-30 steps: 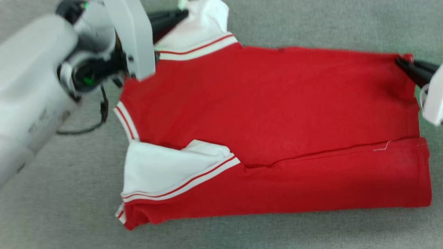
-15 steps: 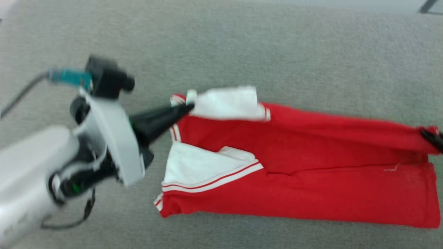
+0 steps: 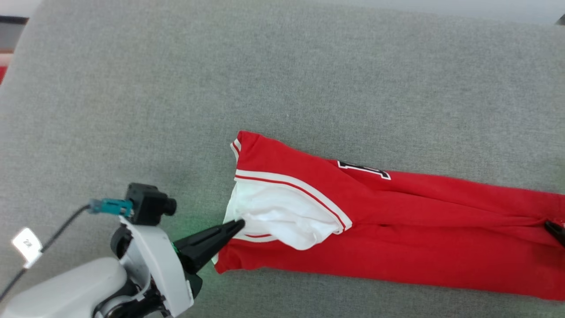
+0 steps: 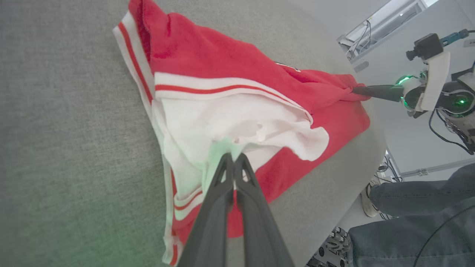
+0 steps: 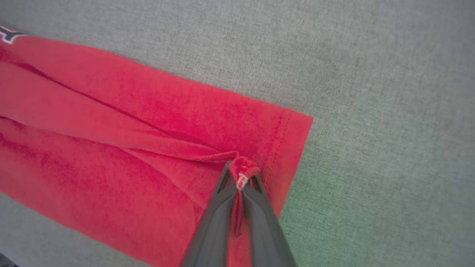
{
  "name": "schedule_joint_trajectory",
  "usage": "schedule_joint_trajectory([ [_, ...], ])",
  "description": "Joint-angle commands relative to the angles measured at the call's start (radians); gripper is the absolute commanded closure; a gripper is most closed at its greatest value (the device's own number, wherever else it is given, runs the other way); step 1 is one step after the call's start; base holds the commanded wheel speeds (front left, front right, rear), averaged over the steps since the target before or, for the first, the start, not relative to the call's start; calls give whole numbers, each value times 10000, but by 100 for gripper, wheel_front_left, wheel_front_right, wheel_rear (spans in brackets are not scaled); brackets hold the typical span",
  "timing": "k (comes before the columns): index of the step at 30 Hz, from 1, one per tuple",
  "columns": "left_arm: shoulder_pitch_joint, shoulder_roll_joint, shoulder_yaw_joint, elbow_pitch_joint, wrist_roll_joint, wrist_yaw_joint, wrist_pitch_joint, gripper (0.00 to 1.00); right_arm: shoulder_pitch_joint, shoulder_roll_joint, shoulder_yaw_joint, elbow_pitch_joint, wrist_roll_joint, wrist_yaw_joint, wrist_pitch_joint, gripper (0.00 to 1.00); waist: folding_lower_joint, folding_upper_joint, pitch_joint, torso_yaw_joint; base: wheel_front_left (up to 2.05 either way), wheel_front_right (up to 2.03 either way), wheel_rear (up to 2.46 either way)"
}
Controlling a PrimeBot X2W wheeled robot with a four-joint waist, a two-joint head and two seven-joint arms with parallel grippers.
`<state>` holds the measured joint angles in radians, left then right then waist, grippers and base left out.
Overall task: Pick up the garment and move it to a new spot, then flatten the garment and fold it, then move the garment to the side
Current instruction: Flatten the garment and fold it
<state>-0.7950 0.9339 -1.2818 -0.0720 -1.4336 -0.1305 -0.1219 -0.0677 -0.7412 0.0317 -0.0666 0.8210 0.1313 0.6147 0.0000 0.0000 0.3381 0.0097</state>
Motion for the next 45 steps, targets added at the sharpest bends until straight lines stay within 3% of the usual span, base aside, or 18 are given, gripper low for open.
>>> schedule_joint_trajectory([
  [1,183,-222,19,305,19,7,-86,100,74,165,-120,117,-97,-11,-71,100,0,0,193,43,0,0,0],
  [8,483,-1323,11,1776,99,7,-279,100,-530,747,224,833,-518,-11,-418,100,0,0,505,60,0,0,0],
  [10,446,-1572,3,2015,179,10,-413,74,-691,842,327,899,-607,-11,-654,100,0,0,523,67,0,0,0],
  [11,437,-1652,-1,2092,183,8,-506,55,-727,903,378,904,-548,-11,-735,77,0,0,512,68,0,0,0],
  [12,434,-1715,-1,2128,188,8,-607,27,-745,910,460,844,-470,-8,-809,11,0,0,481,67,0,0,0],
  [13,444,-1746,2,2176,201,8,-707,7,-767,923,454,818,-418,-8,-906,0,0,0,432,65,0,0,0],
  [14,476,-1758,7,2210,205,8,-807,0,-770,925,422,788,-356,-8,-990,0,0,0,366,58,0,0,0],
  [20,908,-1634,355,2158,277,7,-1329,0,-414,763,64,392,129,-8,-1155,0,0,0,-149,39,0,0,0],
  [24,1511,-1768,1660,2268,606,136,-1430,0,69,552,-556,307,354,-8,-853,0,0,0,-387,175,0,0,0],
  [29,3155,-2720,4373,2242,1921,709,-1411,0,787,475,-1600,530,800,-8,51,0,0,0,-467,516,0,0,0],
  [34,4668,-4040,6668,2269,3800,1058,-1416,0,1328,667,-2447,742,1062,-8,1251,0,0,0,-383,962,0,0,0],
  [42,5677,-5950,9061,2122,8195,1228,-1416,0,1013,1125,-2762,1028,766,-8,2570,0,0,0,-155,1512,0,0,0],
  [45,5743,-6426,9687,1990,9656,1222,-1416,0,793,1364,-2680,1162,532,-4,3173,0,0,0,-112,1599,0,0,0],
])
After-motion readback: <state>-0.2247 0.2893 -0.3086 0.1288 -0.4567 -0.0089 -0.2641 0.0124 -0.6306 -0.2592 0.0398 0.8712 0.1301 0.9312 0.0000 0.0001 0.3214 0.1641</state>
